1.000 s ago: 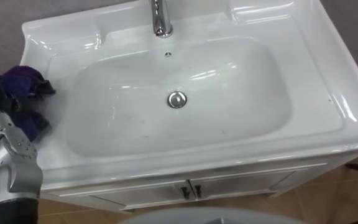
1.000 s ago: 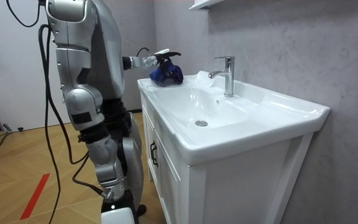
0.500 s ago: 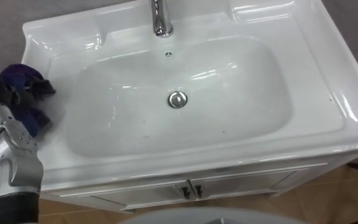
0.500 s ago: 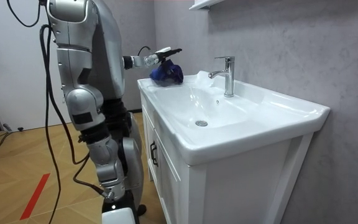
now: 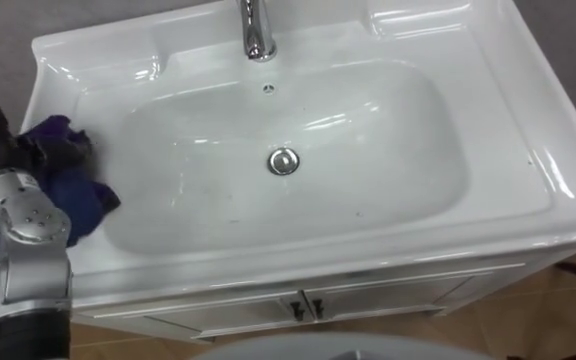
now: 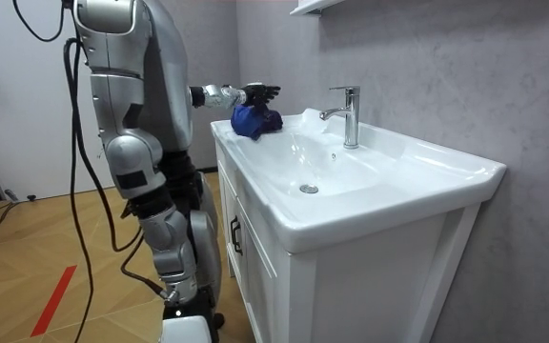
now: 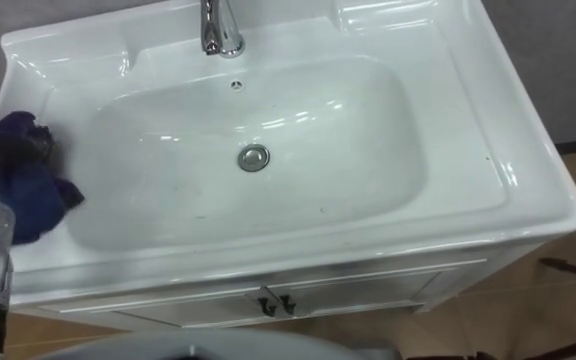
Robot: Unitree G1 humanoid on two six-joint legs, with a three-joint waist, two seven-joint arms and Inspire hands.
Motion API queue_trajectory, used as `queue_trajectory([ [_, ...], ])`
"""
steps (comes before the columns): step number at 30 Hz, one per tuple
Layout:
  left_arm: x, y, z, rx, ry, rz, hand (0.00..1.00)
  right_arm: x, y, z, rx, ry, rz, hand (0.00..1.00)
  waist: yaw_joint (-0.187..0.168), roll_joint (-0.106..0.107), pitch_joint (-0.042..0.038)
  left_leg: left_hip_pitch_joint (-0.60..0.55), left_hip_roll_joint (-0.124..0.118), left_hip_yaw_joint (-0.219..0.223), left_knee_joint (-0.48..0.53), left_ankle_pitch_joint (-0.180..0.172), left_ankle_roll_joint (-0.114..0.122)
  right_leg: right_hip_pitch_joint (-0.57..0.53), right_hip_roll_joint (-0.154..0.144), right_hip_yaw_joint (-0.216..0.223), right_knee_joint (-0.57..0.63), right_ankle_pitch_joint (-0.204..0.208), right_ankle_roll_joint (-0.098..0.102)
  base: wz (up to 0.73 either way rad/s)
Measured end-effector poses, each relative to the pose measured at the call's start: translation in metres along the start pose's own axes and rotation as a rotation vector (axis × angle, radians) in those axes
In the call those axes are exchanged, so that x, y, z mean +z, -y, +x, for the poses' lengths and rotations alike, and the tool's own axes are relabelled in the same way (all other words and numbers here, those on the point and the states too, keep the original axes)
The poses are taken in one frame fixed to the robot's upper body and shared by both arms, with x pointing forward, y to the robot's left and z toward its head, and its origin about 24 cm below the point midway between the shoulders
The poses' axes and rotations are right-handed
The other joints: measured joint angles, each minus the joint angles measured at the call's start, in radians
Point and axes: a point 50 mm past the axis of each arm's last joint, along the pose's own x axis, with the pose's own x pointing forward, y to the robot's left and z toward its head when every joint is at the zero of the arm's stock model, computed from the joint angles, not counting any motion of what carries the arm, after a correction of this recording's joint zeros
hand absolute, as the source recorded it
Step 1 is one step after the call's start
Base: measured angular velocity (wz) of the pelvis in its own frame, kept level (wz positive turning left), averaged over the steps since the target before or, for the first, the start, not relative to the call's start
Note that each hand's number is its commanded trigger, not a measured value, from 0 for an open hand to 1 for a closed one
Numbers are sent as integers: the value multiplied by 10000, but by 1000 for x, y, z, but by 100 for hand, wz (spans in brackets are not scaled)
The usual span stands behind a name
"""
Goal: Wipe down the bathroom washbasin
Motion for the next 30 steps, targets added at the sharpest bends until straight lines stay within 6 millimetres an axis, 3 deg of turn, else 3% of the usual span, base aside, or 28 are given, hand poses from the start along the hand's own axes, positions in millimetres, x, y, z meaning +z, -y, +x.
queue_trajectory([
  [4,-12,8,-4,-1122,-968,-2366,0,-1,-2,0,96,44,17,0,68,-1,4,10,4,48,-45,-6,-8,-31,0,50,7,-20,3,-3],
  [13,-7,20,-7,-2476,-1310,-5691,0,1,-3,0,192,112,72,0,40,3,-14,-58,7,8,8,-7,-9,-27,-1,-25,17,-34,0,2],
  [24,-6,22,-8,-2851,-1182,-5937,0,-1,-1,0,169,77,320,0,65,-29,10,-105,19,14,61,-40,-17,-40,-1,-5,163,-45,1,0],
  [30,-2,15,-5,-2373,-711,-4455,0,-7,1,-1,139,72,260,0,134,0,-36,-83,17,67,42,-38,-24,-161,14,119,167,-106,-10,-3],
])
